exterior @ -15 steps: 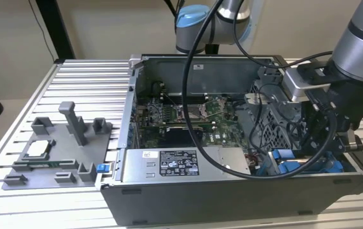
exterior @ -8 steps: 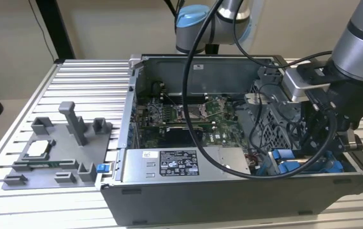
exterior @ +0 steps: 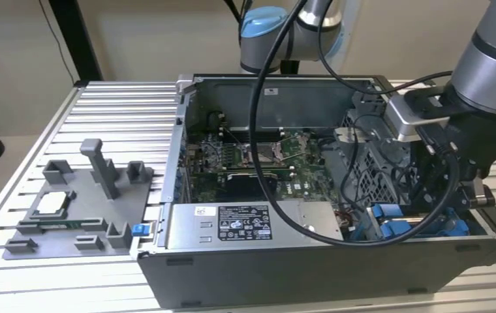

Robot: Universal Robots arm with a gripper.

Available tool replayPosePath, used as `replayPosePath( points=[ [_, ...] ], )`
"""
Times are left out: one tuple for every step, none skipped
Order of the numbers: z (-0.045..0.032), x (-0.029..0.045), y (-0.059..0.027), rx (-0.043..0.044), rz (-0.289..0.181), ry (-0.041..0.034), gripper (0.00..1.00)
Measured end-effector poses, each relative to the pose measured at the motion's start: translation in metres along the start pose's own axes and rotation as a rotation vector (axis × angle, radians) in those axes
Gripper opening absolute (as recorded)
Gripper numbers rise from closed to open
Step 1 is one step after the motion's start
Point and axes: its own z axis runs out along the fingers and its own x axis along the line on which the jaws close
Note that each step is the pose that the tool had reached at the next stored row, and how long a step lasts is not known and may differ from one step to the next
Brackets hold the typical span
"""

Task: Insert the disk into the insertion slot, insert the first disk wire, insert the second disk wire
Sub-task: 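Insert the second disk wire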

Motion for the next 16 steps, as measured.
replayPosePath(
  points=[
    [0.0006,0.0001,0.0001,0.0004,-0.001,0.0001,0.0],
    [0.0015,0.0002,0.0002,0.0008,-0.001,-0.0001,0.0],
    [0.0022,0.0002,0.0003,0.0011,-0.002,0.0001,0.0],
    [0.0028,0.0002,0.0004,0.0014,-0.002,0.0004,0.0],
    [0.003,0.0002,0.0004,0.0014,-0.002,0.0004,0.0],
    [0.0031,0.0002,0.0004,0.0014,-0.003,0.0002,0.0],
    [0.0034,0.0003,0.0004,0.0015,-0.002,-0.0001,0.0],
    [0.0036,0.0003,0.0004,0.0014,-0.002,-0.0004,0.0],
    [0.0036,0.0003,0.0004,0.0014,-0.002,-0.0003,0.0],
    [0.0036,0.0003,0.0004,0.0014,-0.003,-0.0002,0.0],
    [0.0037,0.0003,0.0004,0.0014,-0.003,-0.0002,0.0],
    [0.0038,0.0003,0.0004,0.0015,-0.003,-0.0002,1.0],
    [0.0042,0.0003,0.0004,0.0016,-0.003,-0.0013,1.0],
    [0.0044,0.0003,0.0004,0.0015,-0.002,-0.0015,1.0],
    [0.0042,0.0003,0.0004,0.0015,-0.002,-0.0011,1.0],
    [0.0019,0.0002,0.0002,0.0015,-0.002,-0.0005,1.0]
  ],
)
